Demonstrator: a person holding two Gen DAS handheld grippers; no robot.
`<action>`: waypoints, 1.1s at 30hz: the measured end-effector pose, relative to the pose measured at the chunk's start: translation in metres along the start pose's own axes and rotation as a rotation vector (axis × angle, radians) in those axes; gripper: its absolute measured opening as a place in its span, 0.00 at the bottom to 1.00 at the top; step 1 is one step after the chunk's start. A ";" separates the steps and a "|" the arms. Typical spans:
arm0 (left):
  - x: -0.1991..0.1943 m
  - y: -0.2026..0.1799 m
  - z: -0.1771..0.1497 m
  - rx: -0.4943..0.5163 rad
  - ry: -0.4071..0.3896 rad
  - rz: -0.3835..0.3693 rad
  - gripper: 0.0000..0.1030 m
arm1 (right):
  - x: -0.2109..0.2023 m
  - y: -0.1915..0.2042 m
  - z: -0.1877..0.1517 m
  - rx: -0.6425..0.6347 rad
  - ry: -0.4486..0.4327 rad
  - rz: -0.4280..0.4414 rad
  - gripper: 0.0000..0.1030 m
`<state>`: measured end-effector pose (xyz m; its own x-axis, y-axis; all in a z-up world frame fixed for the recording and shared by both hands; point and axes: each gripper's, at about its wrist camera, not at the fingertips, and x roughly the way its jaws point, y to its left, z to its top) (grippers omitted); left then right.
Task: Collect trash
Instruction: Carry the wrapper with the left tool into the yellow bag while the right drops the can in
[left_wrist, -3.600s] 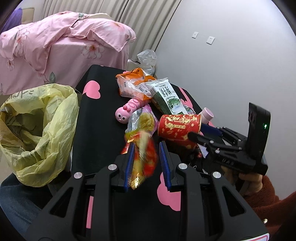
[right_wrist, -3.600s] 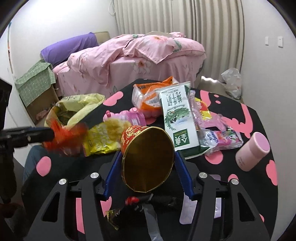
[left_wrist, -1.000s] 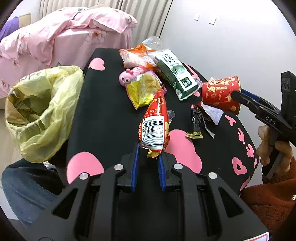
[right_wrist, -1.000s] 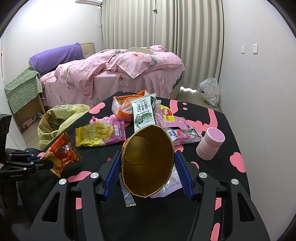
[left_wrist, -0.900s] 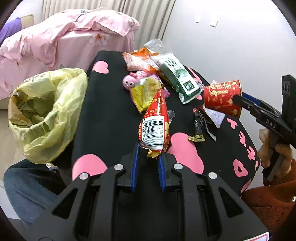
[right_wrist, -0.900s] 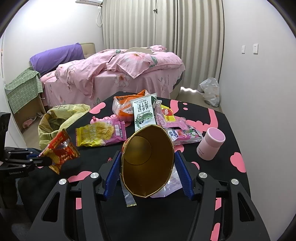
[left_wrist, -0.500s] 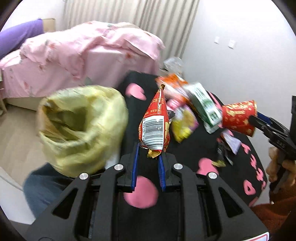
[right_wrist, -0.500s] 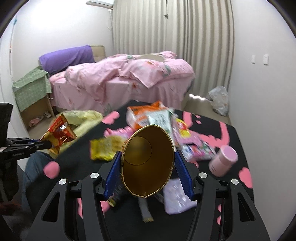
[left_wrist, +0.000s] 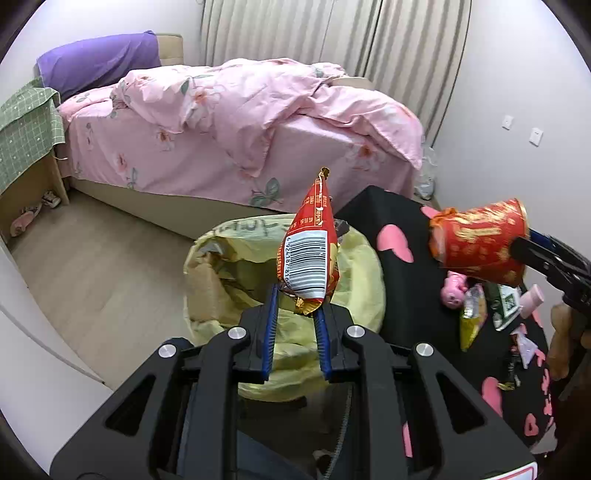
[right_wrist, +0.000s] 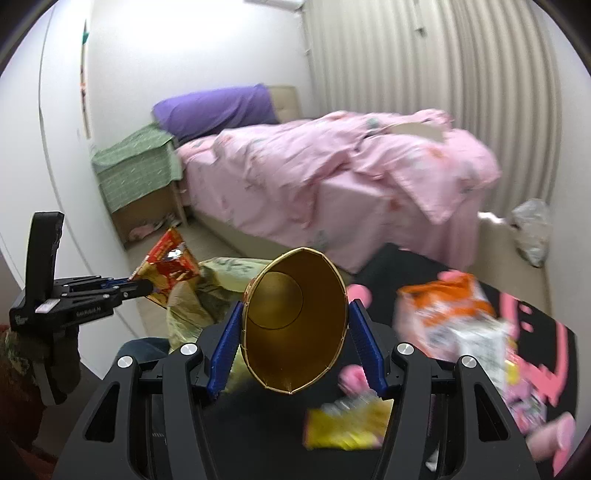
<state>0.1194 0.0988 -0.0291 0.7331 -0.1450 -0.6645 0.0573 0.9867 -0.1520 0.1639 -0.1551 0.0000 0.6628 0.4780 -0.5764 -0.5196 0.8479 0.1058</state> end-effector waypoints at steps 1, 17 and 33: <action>0.002 0.003 0.000 -0.002 0.003 0.005 0.17 | 0.010 0.005 0.002 -0.011 0.010 0.011 0.53; 0.072 0.063 -0.004 -0.171 0.076 0.003 0.58 | 0.153 0.014 0.019 -0.007 0.172 0.110 0.62; 0.044 -0.006 -0.007 -0.097 -0.001 -0.101 0.59 | 0.011 -0.055 -0.022 0.006 0.083 -0.089 0.62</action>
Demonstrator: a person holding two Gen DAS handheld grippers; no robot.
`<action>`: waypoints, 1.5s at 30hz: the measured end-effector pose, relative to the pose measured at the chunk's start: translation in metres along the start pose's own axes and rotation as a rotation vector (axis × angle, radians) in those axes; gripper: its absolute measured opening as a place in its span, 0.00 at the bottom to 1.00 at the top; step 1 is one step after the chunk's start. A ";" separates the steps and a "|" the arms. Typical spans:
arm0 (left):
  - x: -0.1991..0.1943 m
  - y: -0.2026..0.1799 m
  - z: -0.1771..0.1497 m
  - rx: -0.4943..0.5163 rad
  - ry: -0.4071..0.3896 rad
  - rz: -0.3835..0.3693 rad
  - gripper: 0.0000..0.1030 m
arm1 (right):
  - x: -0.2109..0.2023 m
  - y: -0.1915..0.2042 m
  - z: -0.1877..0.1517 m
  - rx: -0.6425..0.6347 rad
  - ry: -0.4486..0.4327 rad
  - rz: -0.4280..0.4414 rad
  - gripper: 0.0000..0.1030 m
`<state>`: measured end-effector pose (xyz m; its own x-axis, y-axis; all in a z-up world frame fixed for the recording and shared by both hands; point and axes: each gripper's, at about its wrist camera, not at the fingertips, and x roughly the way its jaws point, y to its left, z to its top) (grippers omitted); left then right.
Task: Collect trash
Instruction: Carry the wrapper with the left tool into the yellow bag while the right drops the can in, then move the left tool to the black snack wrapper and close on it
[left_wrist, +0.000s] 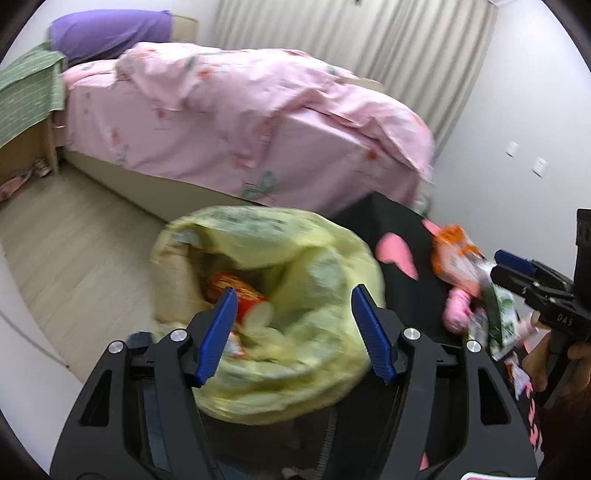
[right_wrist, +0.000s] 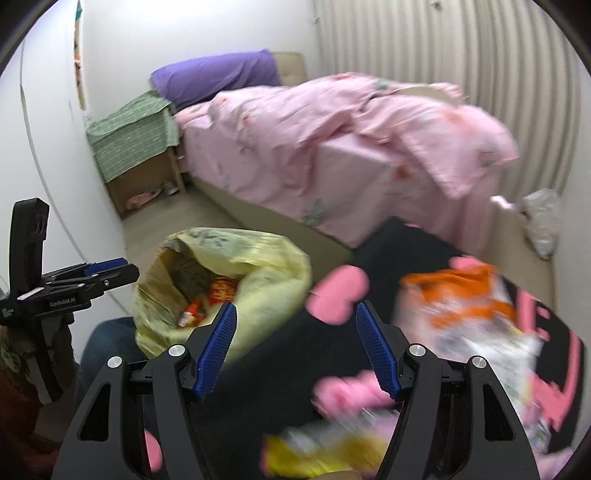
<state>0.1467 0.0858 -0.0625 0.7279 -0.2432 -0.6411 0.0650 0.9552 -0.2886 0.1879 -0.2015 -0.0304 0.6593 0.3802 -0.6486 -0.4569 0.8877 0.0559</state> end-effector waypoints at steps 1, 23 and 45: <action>0.002 -0.009 -0.003 0.016 0.008 -0.013 0.59 | -0.012 -0.009 -0.010 0.010 0.002 -0.047 0.62; 0.034 -0.212 -0.079 0.415 0.202 -0.390 0.59 | -0.136 -0.115 -0.196 0.233 0.135 -0.432 0.67; 0.054 -0.250 -0.109 0.439 0.360 -0.381 0.17 | -0.119 -0.094 -0.208 0.223 0.112 -0.354 0.67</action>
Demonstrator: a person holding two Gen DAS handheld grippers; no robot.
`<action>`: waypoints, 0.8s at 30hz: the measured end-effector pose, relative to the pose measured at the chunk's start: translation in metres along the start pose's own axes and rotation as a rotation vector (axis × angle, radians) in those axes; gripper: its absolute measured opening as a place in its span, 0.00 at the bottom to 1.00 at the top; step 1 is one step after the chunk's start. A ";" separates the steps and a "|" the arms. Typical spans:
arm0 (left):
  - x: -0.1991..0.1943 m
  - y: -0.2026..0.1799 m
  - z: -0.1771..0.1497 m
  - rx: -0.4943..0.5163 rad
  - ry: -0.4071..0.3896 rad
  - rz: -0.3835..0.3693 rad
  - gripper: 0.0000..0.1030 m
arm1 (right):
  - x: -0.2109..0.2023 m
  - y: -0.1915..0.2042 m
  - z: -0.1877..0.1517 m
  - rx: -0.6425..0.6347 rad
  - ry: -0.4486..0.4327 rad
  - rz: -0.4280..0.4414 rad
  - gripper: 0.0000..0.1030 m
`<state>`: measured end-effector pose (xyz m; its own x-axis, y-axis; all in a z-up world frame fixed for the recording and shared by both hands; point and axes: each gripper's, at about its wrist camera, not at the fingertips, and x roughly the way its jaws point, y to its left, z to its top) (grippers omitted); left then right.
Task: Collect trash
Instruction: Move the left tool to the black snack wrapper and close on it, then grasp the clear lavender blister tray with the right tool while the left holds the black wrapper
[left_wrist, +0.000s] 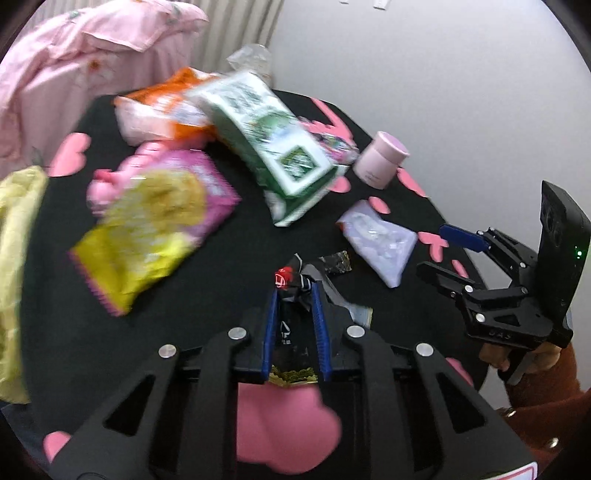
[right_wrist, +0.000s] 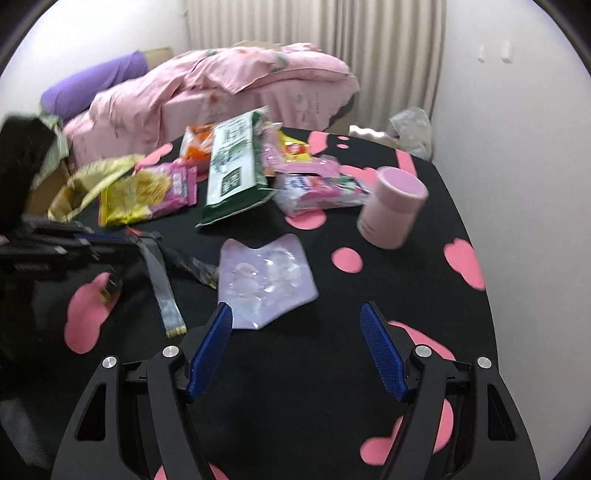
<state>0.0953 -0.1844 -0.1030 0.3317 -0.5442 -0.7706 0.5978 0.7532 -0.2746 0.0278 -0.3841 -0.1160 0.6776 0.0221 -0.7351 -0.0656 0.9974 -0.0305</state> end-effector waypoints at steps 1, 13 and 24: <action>-0.006 0.006 -0.002 -0.007 -0.011 0.017 0.17 | 0.005 0.005 0.004 -0.005 0.005 0.008 0.67; -0.038 0.043 -0.020 -0.105 -0.065 0.069 0.28 | 0.046 0.003 0.008 0.073 0.090 0.056 0.67; -0.047 0.034 -0.019 -0.076 -0.108 0.069 0.39 | 0.009 -0.003 0.007 0.066 -0.002 -0.039 0.67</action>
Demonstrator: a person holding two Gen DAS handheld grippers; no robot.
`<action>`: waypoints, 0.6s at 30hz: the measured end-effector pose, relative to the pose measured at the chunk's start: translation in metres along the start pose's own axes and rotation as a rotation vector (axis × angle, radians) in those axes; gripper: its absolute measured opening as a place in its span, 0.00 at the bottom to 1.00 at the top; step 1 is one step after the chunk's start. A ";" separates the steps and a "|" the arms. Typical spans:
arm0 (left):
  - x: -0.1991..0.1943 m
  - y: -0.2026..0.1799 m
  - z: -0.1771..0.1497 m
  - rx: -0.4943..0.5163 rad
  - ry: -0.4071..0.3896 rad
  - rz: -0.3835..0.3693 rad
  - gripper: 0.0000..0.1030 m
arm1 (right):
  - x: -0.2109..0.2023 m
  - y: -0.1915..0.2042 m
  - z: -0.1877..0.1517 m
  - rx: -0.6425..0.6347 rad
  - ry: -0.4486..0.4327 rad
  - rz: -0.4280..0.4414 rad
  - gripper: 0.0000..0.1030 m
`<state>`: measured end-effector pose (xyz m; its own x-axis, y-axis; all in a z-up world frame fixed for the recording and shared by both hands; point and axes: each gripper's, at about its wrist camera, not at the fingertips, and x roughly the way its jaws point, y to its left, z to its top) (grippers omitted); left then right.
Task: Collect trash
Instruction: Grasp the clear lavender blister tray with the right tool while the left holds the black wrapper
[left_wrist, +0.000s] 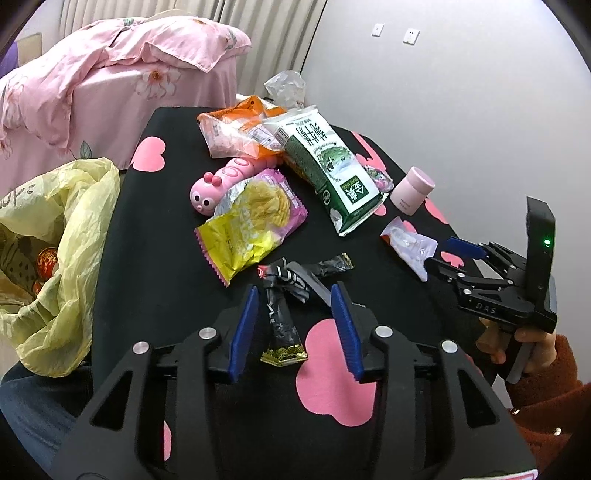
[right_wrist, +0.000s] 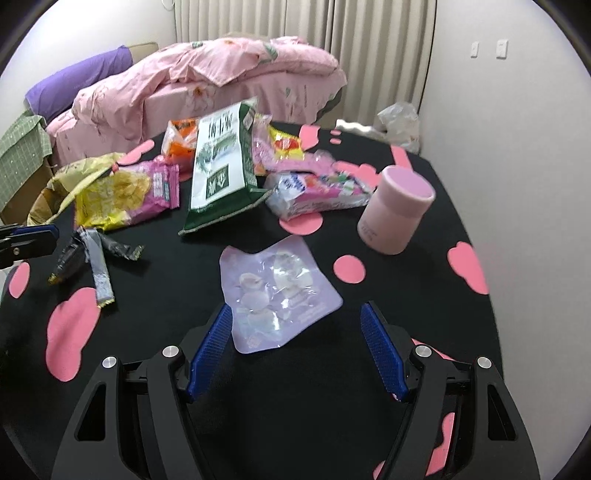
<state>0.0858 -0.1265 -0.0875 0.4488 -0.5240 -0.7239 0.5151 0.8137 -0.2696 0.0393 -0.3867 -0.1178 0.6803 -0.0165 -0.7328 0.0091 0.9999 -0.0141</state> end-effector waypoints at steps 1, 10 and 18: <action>0.000 0.001 0.000 -0.006 0.000 0.001 0.39 | -0.002 -0.002 0.001 0.007 -0.011 0.006 0.67; 0.003 0.012 -0.002 -0.061 0.015 0.002 0.39 | 0.016 0.020 0.000 -0.040 0.041 0.053 0.67; 0.003 0.019 -0.005 -0.082 0.017 0.000 0.39 | 0.023 -0.004 0.000 0.072 0.075 0.092 0.67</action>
<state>0.0930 -0.1115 -0.0975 0.4363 -0.5199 -0.7344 0.4527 0.8322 -0.3202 0.0550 -0.3912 -0.1350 0.6240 0.0781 -0.7775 0.0030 0.9947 0.1023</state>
